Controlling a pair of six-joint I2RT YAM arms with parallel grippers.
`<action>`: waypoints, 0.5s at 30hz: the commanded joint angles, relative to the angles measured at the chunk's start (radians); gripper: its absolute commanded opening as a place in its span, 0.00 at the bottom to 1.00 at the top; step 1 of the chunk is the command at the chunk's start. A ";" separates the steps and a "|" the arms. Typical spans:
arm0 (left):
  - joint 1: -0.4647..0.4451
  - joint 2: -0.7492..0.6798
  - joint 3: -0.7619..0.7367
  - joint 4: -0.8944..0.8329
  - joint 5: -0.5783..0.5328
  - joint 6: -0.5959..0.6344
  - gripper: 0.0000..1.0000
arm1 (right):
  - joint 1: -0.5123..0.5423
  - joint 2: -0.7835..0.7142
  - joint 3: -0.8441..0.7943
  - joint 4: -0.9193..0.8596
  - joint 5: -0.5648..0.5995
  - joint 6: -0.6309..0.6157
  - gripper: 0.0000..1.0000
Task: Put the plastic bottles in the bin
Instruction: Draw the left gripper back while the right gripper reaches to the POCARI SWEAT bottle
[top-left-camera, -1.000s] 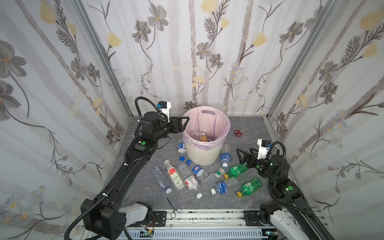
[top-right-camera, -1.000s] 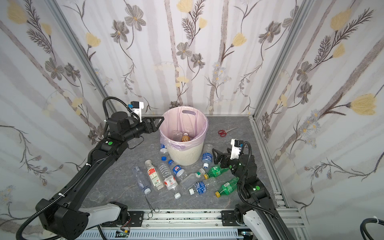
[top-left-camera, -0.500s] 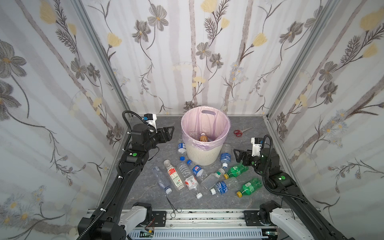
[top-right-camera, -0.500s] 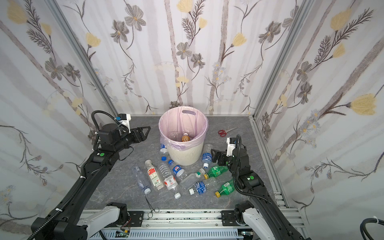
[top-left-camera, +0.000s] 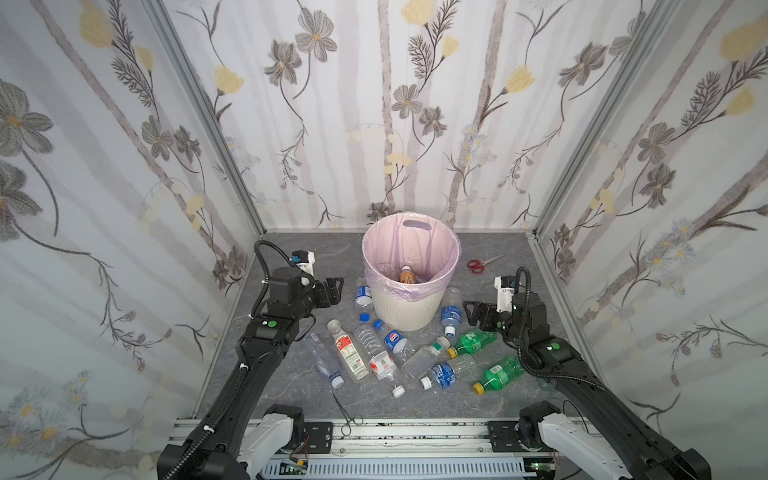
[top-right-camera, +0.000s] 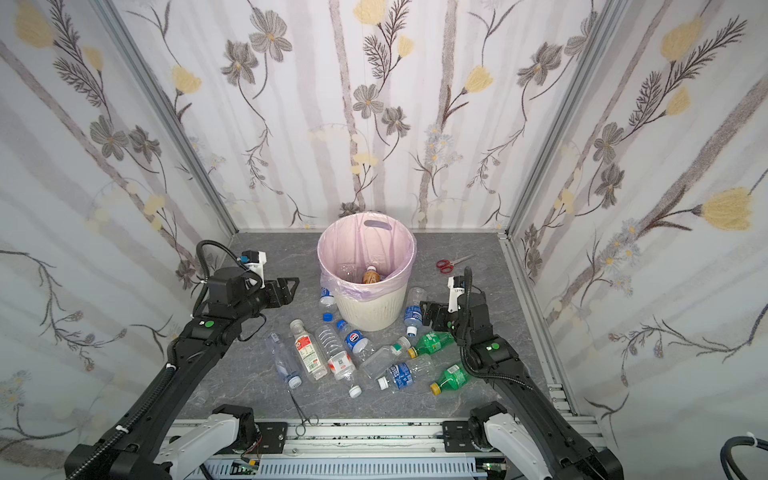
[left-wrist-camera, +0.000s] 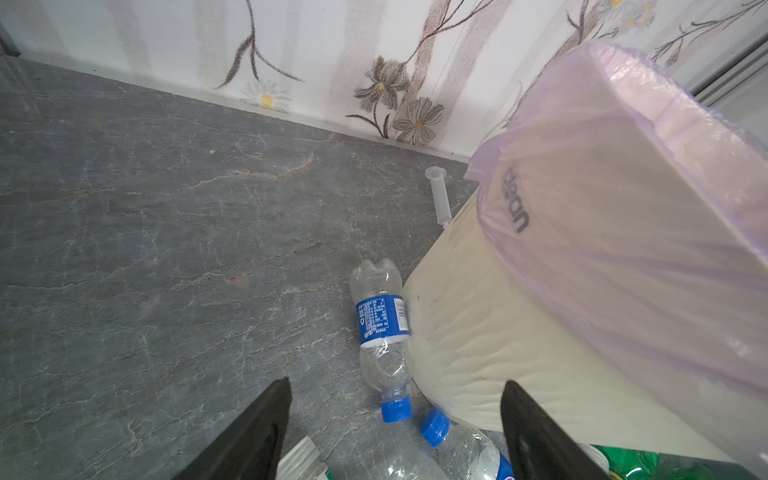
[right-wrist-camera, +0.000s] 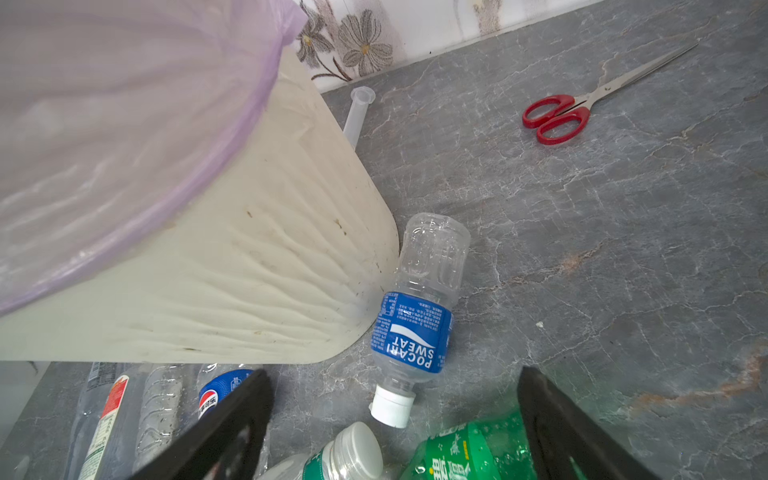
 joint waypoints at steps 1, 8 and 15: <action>0.001 -0.013 -0.023 0.005 -0.003 0.036 0.81 | 0.001 0.033 0.000 0.067 -0.016 0.011 0.91; 0.001 -0.021 -0.070 0.002 0.034 0.040 0.81 | 0.001 0.140 0.024 0.088 -0.043 0.025 0.88; 0.001 -0.013 -0.081 0.003 0.045 0.029 0.81 | 0.014 0.241 0.034 0.126 -0.058 0.035 0.83</action>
